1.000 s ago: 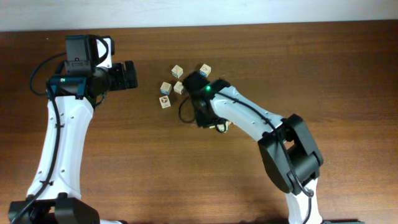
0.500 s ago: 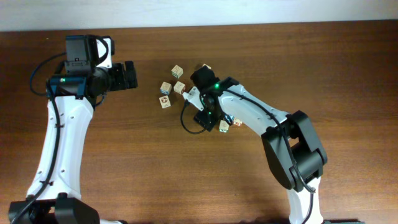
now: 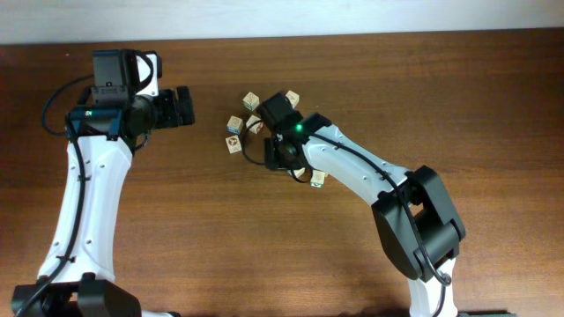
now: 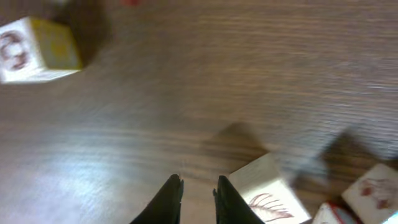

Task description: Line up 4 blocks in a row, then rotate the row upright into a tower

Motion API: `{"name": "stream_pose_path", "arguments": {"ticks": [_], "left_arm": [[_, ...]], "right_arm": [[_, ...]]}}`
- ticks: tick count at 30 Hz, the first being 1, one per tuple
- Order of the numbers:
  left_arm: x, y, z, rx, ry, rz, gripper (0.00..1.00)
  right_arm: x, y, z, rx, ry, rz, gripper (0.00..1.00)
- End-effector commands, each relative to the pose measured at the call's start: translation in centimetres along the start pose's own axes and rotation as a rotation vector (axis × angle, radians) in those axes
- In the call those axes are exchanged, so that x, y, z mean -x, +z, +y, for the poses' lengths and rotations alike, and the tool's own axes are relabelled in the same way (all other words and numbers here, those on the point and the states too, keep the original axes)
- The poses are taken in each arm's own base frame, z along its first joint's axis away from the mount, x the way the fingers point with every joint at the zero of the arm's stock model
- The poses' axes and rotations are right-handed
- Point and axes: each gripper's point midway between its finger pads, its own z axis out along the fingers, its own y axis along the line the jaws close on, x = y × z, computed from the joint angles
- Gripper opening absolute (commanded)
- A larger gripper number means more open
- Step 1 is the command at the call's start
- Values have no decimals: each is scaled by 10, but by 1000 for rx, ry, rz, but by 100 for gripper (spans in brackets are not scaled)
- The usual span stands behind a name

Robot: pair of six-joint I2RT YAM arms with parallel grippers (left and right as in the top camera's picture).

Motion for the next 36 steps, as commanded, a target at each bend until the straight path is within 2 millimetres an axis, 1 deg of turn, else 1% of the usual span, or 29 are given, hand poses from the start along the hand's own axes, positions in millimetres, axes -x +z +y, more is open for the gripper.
{"name": "stream_pose_path", "arguments": {"ticks": [1, 4, 5, 7, 9, 10, 12, 13, 14, 15, 16, 17, 18, 19, 20, 21, 23, 25, 26, 27, 28, 32, 36], "left_arm": [[7, -3, 0, 5, -12, -17, 99], [7, -3, 0, 5, -12, -17, 99], [7, -3, 0, 5, -12, -17, 99], [7, -3, 0, 5, -12, -17, 99], [6, -3, -2, 2, -8, -17, 99], [6, -3, -2, 2, -8, -17, 99], [6, -3, -2, 3, -8, -17, 99], [6, -3, -2, 2, -8, -17, 99], [6, -3, -2, 2, -8, -17, 99], [6, -3, -2, 2, -8, -17, 99], [6, -3, -2, 2, -8, -17, 99], [6, -3, -2, 2, -8, -17, 99], [6, -3, -2, 2, -8, -17, 99], [6, -3, -2, 2, -8, -17, 99], [6, -3, -2, 2, -8, -17, 99], [6, -3, -2, 2, -8, -17, 99], [6, -3, -2, 2, -8, -17, 99], [6, -3, -2, 2, -8, -17, 99], [6, -3, -2, 2, -8, -17, 99], [6, -3, -2, 2, -8, -17, 99], [6, -3, -2, 2, -8, -17, 99], [6, -3, -2, 2, -8, -17, 99], [6, -3, -2, 2, -8, -17, 99]], "right_arm": [[-5, 14, -26, -99, 48, -22, 17], [-13, 15, -20, -61, 30, 21, 17], [-17, 13, -17, -42, -18, 49, 17], [-22, 4, -22, -64, -133, 93, 17], [-27, 0, -39, -97, -149, 145, 17], [-25, -2, -44, -82, -163, 157, 16], [-12, -20, -36, 7, -181, 144, 16], [2, -40, -36, 27, -165, 110, 16], [14, -61, -42, 37, -145, 66, 17], [21, -72, -50, 37, -123, 45, 17], [22, -76, -70, 17, -80, 64, 17], [15, -70, -83, -7, -56, 102, 16], [8, -63, -92, -22, -20, 130, 16], [3, -52, -96, -25, -15, 136, 17], [2, -43, -90, 13, -77, 125, 16], [3, -35, -74, 87, -151, 100, 16], [5, -21, -63, 109, -182, 76, 16], [6, -8, -60, 104, -116, 79, 13], [5, -1, -63, 86, -83, 85, 12], [3, 4, -71, 42, -53, 94, 12], [-1, 7, -90, -58, 2, 100, 13], [-10, 5, -101, -104, 22, 135, 12], [-21, -2, -130, -140, 67, 217, 10]]}}
